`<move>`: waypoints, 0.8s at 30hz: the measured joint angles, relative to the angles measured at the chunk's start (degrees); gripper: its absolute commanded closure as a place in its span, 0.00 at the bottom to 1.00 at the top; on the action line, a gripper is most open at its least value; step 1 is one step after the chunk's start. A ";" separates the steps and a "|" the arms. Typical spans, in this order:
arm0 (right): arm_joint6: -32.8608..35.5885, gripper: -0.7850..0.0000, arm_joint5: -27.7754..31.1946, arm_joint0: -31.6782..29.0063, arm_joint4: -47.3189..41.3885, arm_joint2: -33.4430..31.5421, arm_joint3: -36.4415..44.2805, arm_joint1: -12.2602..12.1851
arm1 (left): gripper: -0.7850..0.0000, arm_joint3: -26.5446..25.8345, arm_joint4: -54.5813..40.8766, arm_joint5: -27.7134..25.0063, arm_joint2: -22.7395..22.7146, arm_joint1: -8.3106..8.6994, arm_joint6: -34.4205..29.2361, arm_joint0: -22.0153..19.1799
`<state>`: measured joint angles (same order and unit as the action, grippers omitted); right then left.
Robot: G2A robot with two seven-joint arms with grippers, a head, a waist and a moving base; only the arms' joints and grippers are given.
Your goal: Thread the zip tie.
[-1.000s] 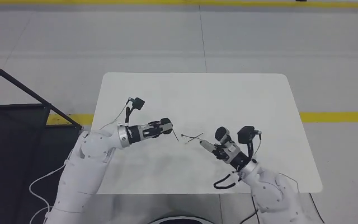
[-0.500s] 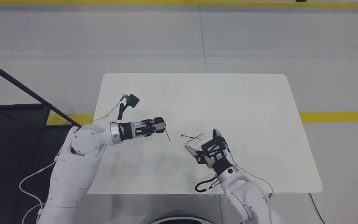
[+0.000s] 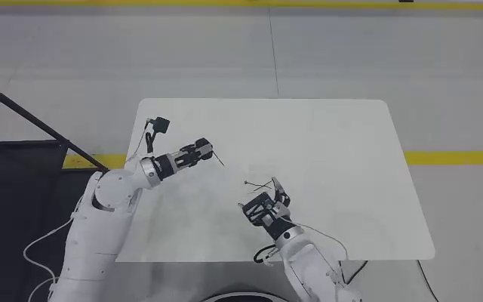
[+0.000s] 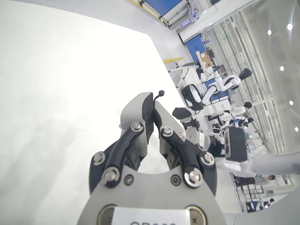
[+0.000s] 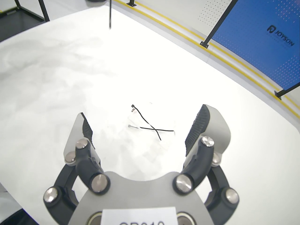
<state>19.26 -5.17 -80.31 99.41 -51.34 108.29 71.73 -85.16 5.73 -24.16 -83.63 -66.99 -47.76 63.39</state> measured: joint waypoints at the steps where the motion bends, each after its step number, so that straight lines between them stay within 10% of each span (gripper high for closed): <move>1: 0.91 0.00 -0.80 0.83 2.03 1.63 -0.75 0.39 | 1.00 0.37 0.25 0.17 -0.06 0.06 0.66 0.04; 24: 16.80 0.03 -0.17 8.41 14.25 10.58 -3.73 4.42 | 1.00 1.73 0.02 0.01 0.41 0.18 2.54 0.32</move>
<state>36.06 -5.35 -71.90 113.66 -40.76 104.56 76.15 -83.43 5.75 -24.16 -83.22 -66.81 -45.21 63.72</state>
